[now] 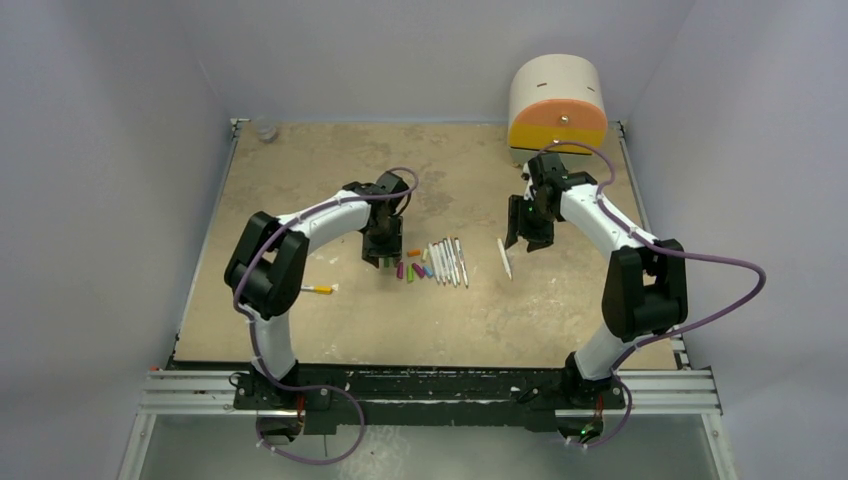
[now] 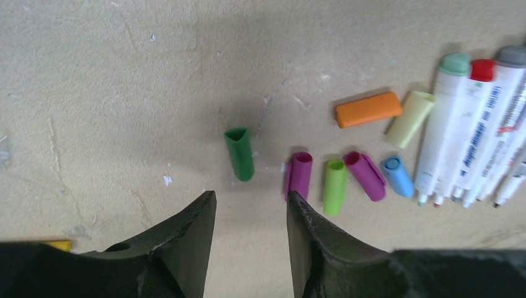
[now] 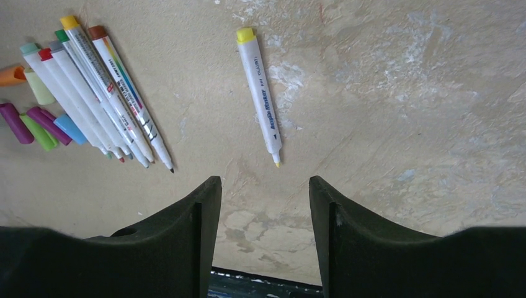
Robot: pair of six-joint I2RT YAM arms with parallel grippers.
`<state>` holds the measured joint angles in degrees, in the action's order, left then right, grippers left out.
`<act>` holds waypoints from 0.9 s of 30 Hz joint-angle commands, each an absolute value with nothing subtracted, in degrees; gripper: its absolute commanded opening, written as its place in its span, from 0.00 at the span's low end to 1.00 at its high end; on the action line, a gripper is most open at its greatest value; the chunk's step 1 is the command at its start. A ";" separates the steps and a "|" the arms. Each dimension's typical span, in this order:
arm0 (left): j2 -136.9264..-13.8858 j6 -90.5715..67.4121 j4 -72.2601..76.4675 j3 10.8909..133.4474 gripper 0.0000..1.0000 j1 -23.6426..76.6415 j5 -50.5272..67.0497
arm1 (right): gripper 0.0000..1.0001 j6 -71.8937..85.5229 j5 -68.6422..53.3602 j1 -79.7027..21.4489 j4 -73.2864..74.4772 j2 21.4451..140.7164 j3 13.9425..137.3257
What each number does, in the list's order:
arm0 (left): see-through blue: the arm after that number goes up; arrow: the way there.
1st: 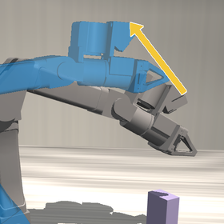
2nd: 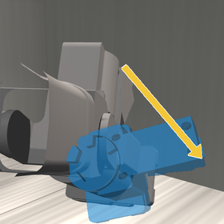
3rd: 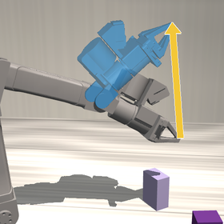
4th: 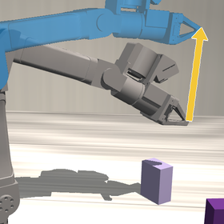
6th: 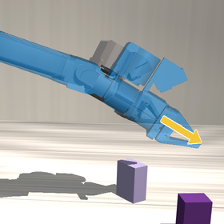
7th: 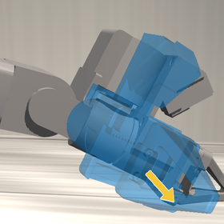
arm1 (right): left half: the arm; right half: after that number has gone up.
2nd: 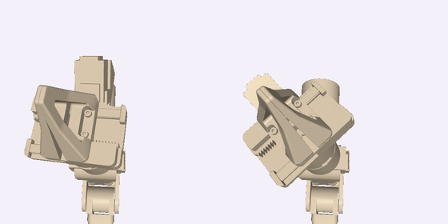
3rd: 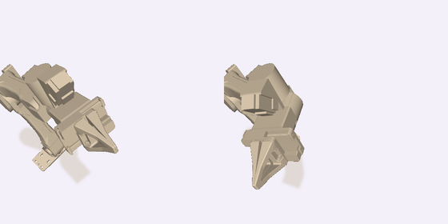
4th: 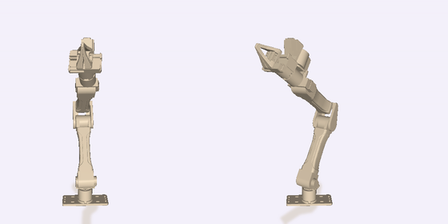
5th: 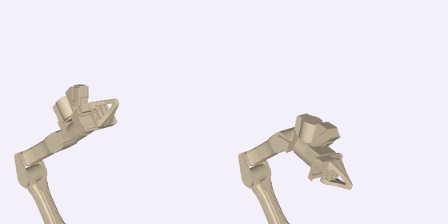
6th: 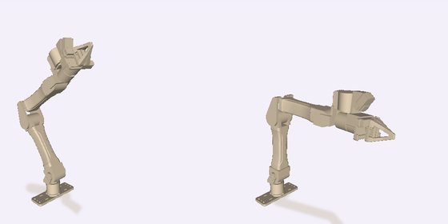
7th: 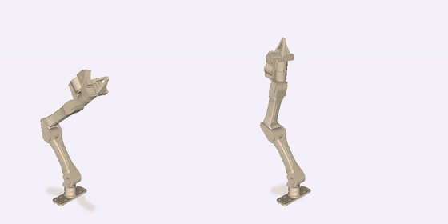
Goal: Open the pen caps
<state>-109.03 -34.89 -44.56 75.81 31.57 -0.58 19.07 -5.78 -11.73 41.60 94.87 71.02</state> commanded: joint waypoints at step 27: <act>-95.68 -56.66 -55.01 88.01 0.58 31.77 -2.87 | 0.58 15.81 -29.27 -14.34 40.18 74.95 65.11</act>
<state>-95.96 -52.75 -54.04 84.31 31.57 -1.43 16.47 -25.30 -13.63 41.65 77.52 66.98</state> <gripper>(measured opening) 0.578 0.573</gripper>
